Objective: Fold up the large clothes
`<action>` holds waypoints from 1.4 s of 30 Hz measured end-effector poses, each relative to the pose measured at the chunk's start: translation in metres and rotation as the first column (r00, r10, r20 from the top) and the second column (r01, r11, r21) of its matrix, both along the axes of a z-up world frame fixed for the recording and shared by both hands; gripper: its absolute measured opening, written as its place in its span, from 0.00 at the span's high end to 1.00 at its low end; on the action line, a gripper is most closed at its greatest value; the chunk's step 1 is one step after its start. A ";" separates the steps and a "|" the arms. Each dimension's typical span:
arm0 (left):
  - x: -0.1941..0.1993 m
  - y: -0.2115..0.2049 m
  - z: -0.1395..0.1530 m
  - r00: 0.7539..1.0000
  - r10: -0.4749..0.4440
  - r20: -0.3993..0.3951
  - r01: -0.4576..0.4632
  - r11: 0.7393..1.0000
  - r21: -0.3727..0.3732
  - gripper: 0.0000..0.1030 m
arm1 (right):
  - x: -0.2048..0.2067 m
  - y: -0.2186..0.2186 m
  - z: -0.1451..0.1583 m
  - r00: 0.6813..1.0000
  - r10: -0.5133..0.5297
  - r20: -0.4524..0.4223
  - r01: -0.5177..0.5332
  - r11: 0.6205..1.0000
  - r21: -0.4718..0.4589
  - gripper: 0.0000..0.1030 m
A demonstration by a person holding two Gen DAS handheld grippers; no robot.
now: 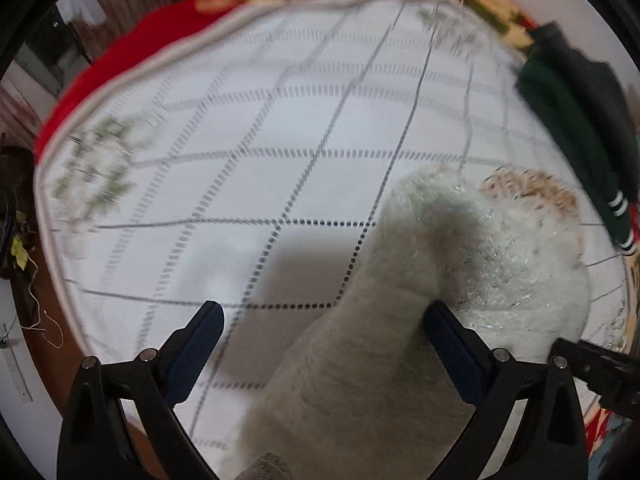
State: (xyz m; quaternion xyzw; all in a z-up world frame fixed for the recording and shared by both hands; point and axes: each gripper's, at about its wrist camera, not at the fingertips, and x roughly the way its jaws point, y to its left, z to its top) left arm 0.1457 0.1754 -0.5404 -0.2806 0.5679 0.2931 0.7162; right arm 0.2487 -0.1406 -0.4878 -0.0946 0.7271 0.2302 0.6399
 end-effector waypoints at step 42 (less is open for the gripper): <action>-0.162 -0.012 0.021 0.965 0.230 0.125 -0.210 0.965 -0.154 0.00 | -0.062 -0.073 -0.130 0.842 0.074 -0.535 0.292 0.772 0.565 0.22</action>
